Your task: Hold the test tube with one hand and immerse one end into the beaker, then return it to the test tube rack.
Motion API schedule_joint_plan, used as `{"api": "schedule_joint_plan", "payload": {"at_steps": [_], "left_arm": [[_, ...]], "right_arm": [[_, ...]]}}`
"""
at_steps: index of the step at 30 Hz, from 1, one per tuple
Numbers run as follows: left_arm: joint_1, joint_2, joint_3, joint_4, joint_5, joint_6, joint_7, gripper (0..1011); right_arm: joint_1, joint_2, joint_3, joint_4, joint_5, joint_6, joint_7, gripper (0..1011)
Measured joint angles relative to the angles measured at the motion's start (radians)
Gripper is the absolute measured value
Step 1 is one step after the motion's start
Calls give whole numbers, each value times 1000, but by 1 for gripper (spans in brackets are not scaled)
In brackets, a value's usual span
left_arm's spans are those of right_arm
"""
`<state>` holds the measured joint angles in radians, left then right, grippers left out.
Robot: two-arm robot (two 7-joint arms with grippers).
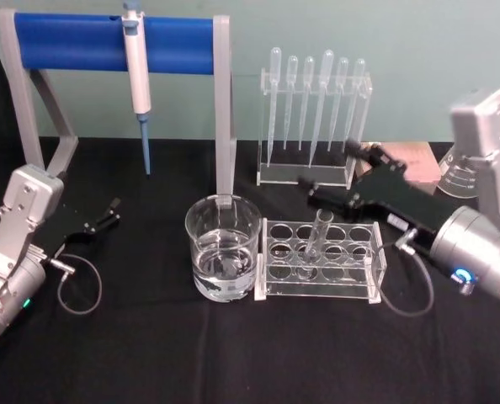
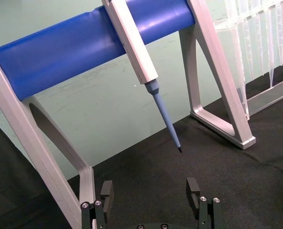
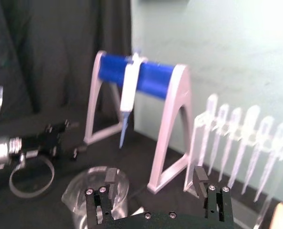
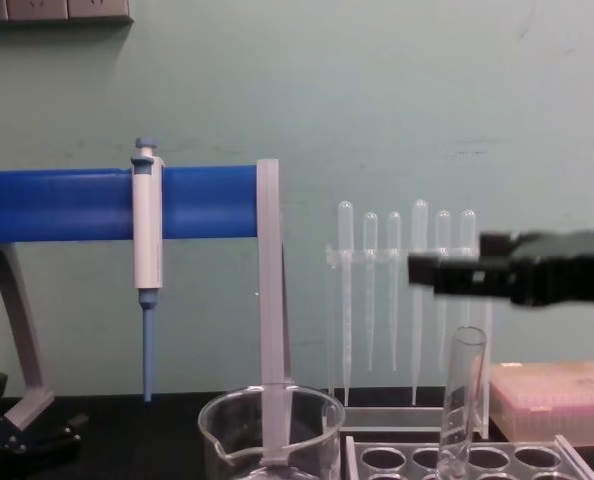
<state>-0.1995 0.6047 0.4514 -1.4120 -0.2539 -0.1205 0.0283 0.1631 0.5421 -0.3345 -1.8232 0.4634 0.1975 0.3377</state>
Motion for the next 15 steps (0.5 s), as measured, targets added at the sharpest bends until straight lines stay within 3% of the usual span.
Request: {"api": "schedule_joint_plan", "payload": {"at_steps": [7,11,15], "left_arm": [[0,0,0,0,0,0,0,1000],[0,0,0,0,0,0,0,1000],[0,0,0,0,0,0,0,1000]], "right_arm": [[-48,-29,68,-64,13,-29,-65,1002],[-82,-59,101,-81,-11,-50,-129,1002],[-117,-100,128,-71,-74,-86,-225,1002]]}}
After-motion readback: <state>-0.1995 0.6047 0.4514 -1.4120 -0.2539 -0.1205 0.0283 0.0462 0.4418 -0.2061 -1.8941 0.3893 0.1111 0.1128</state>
